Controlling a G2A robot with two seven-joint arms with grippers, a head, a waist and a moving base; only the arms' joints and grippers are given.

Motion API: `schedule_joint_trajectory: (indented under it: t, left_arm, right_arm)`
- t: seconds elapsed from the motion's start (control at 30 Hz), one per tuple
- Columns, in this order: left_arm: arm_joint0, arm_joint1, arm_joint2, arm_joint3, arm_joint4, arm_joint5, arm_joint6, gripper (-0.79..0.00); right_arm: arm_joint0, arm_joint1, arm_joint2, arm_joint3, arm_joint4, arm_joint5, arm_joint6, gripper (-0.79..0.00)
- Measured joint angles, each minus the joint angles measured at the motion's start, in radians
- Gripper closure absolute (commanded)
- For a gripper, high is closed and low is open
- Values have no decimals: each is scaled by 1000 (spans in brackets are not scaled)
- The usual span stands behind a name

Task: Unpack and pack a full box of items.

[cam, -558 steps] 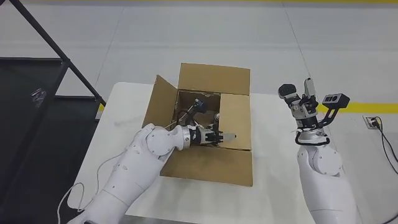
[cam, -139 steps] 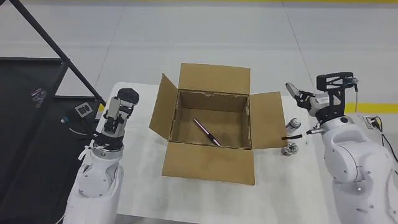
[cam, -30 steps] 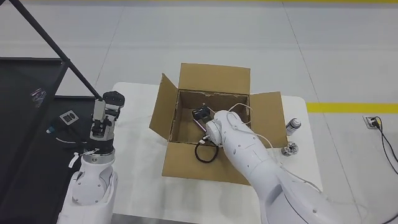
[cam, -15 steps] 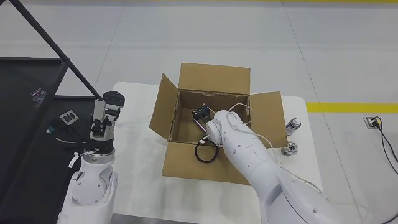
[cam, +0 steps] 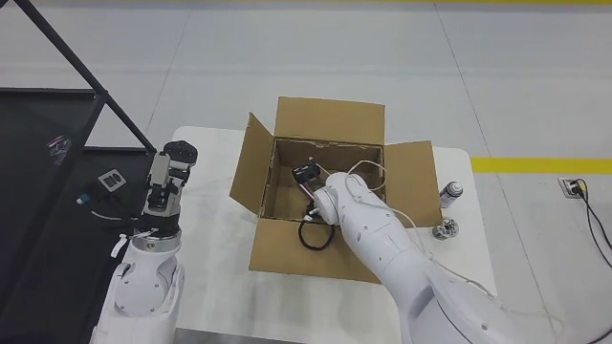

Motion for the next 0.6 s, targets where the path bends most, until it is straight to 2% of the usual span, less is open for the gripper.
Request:
schedule_joint_trajectory:
  t: [0.13,0.17,0.2,0.23,0.3,0.33,0.6]
  left_arm:
    - [3,1,-1,0,1,-2,7,-785]
    - [4,1,-1,0,1,-2,9,-785]
    - [6,2,-3,-1,1,-2,11,-785]
    - [7,2,-4,-2,1,-2,13,-785]
    - [9,3,-5,-4,2,-1,16,-785]
    - [10,3,-6,-4,2,-1,17,-785]
    - [9,5,-1,-3,4,0,21,-785]
  right_arm:
    - [-9,4,3,-20,-12,21,5,-785]
    - [-11,5,4,-22,-14,21,11,-674]
    - [-12,7,6,-25,-15,17,19,-606]
    - [-13,8,8,-26,-14,11,23,-591]
    - [-14,12,14,-26,-13,-1,29,-440]
    - [-15,13,16,-27,-13,-5,30,-391]
    - [-31,22,30,-34,-18,-17,21,-348]
